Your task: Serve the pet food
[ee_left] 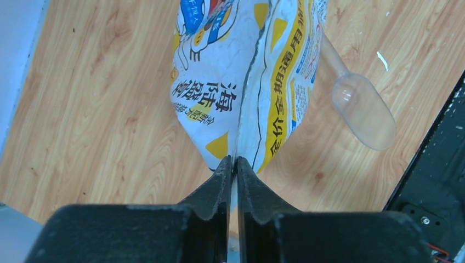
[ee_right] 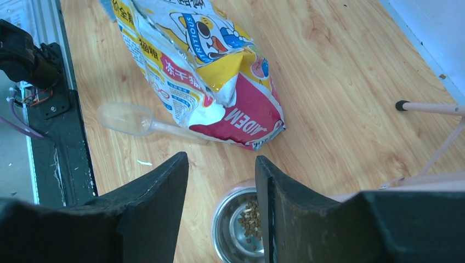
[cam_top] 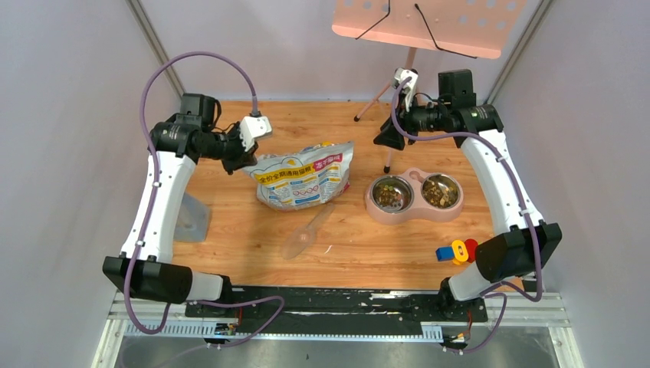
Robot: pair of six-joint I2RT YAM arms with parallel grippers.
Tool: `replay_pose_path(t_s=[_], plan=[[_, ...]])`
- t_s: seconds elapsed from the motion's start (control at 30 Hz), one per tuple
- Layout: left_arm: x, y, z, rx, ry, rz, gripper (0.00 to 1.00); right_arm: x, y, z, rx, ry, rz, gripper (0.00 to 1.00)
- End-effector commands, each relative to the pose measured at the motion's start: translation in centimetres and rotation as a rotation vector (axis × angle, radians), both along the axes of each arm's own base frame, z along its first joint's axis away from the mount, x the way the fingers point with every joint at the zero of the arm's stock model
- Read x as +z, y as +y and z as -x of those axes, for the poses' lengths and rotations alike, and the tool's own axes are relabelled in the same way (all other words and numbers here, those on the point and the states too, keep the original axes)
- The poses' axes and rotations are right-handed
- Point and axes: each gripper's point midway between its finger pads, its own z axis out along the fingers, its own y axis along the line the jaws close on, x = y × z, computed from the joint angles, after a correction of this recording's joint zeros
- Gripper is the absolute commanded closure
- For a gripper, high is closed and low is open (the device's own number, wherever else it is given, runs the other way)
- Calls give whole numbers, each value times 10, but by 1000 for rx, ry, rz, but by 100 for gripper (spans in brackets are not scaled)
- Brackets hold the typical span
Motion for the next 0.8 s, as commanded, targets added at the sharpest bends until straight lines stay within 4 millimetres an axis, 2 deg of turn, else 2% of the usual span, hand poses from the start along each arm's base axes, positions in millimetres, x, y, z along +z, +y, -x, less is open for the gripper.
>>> replay_pose_path(t_s=[0.0, 0.07, 0.13, 0.3, 0.37, 0.4, 0.43, 0.47, 0.5, 0.53, 0.57, 0.63, 0.67, 0.77], plan=[[25, -2, -9, 69, -44, 59, 66, 24, 7, -10, -1, -35, -43, 51], [39, 4, -15, 151, -76, 85, 48, 26, 4, -13, -35, -36, -33, 51], [49, 11, -16, 215, -107, 92, 40, 24, 0, -12, -59, -35, -19, 51], [40, 24, -18, 333, -74, 105, 35, 8, -15, -11, -193, 42, 4, 46], [51, 33, -31, 470, -100, 164, 31, 3, -27, -22, -359, 117, -12, 40], [67, 44, -44, 560, -179, 185, 23, -2, -36, -29, -464, 154, -21, 40], [67, 51, -49, 688, -150, 255, 17, -6, -43, -34, -551, 179, -34, 40], [84, 70, -60, 818, -243, 283, 5, -12, -48, -36, -626, 207, -55, 40], [78, 76, -62, 926, -210, 344, 2, -16, -52, -35, -678, 224, -77, 37], [84, 85, -67, 980, -252, 357, 1, -22, -56, -34, -719, 231, -84, 28], [79, 86, -69, 992, -242, 362, 0, -27, -63, -35, -767, 231, -78, 24], [79, 87, -76, 985, -256, 350, 0, -36, -82, -44, -888, 226, -33, 22], [78, 88, -80, 982, -258, 328, 0, -35, -91, -49, -940, 210, -10, 21], [93, 91, -84, 964, -295, 307, 0, -4, -113, -58, -1029, 105, 2, 20]])
